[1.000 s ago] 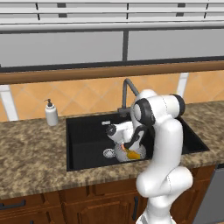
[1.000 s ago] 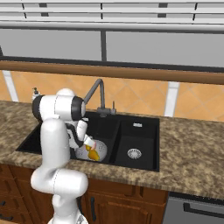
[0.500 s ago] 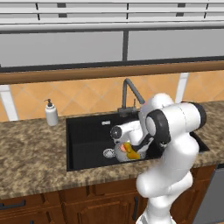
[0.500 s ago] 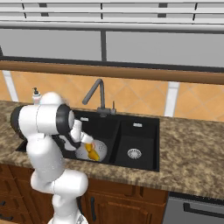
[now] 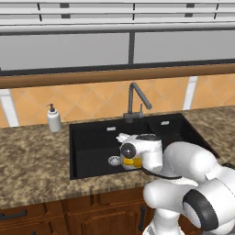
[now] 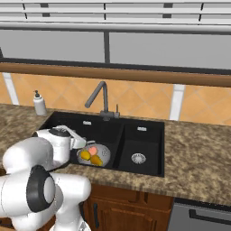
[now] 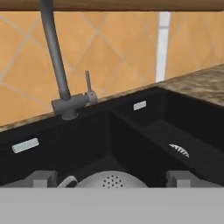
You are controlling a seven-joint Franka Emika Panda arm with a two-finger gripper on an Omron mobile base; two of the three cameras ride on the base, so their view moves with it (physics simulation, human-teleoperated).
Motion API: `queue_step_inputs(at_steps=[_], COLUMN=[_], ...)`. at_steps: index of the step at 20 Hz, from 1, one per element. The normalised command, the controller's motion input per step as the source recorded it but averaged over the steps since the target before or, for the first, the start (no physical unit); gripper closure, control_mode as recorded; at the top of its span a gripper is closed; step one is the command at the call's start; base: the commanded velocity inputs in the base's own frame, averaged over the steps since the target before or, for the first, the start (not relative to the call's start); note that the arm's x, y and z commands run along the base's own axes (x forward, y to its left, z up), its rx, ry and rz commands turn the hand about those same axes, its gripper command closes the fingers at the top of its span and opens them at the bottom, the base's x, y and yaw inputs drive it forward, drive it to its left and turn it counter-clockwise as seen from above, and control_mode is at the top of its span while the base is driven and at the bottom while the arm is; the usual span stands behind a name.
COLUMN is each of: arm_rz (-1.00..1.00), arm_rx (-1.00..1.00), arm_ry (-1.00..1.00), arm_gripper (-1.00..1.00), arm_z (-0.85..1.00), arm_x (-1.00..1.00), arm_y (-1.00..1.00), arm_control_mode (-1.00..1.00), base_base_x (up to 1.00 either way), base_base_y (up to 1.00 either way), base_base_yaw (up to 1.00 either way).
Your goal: Put the colander in the sink, put the mango, peach, pear in the colander, and turn on the sink faucet and pour water over the colander.
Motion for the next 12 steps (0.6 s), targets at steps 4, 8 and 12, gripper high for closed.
queue_step_inputs(at_steps=[4,8,12], arm_rz=[0.0,0.0,0.0], arm_rx=[0.0,0.0,0.0], arm_ry=[0.13,0.05,-0.1], arm_gripper=[-1.0,-1.0,-1.0], arm_z=[1.0,1.0,0.44], arm_x=[0.08,-0.17,-0.95], arm_y=[0.09,0.19,0.09], arm_control_mode=[-1.0,-1.0,-1.0], base_base_x=[0.0,0.0,0.0], base_base_y=[0.0,0.0,0.0], base_base_yaw=[0.0,0.0,0.0])
